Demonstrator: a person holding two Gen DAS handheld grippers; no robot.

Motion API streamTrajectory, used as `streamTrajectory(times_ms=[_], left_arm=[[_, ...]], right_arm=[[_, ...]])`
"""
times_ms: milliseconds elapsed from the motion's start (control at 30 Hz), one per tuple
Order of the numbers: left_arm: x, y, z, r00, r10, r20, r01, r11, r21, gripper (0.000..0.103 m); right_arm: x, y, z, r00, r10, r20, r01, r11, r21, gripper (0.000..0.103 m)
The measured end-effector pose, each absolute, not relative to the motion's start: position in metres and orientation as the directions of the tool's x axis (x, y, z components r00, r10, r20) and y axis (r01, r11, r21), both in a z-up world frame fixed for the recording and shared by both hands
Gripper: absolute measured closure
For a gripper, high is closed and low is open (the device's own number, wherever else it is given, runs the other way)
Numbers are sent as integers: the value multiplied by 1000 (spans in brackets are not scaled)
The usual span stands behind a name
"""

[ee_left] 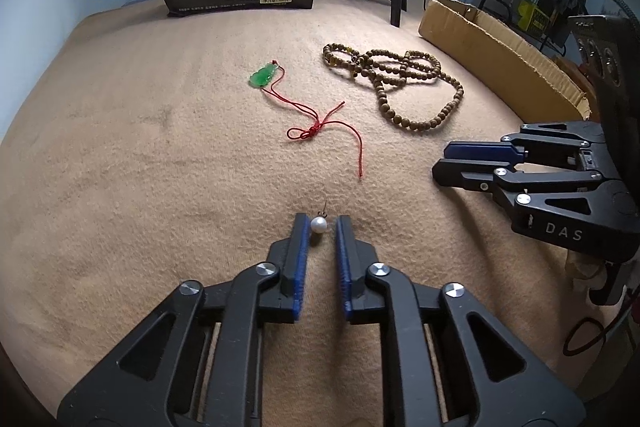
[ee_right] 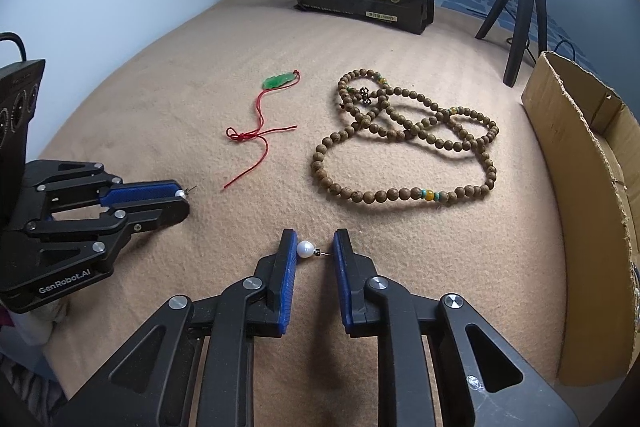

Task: Organize jewelry
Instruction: 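Close the left tool on one pearl earring while the right tool grasps the other, then carry both pearl earrings into the cardboard box and open both tools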

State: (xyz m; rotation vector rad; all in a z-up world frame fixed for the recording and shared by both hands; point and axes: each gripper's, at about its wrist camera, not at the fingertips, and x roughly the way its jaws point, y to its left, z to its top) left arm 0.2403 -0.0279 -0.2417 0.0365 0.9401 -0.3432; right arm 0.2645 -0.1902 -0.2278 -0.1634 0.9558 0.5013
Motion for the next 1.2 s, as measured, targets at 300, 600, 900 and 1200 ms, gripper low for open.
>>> streamTrajectory(times_ms=[300,600,900,1200], left_arm=[[242,-28,-242,552,-265,-791,299,948,-109,96],[240,-22,-227,579,-264,-772,269,955,-125,96],[238,-35,-196,614,-298,-731,300,945,-134,96],[249,-76,-162,636,-376,-674,376,913,-155,97]], right_arm=[[263,-189,-227,476,335,-813,-481,873,79,86],[254,-197,-204,524,346,-778,-475,877,69,86],[245,-229,-167,603,341,-722,-436,898,60,86],[239,-287,-135,691,281,-666,-330,942,55,86]])
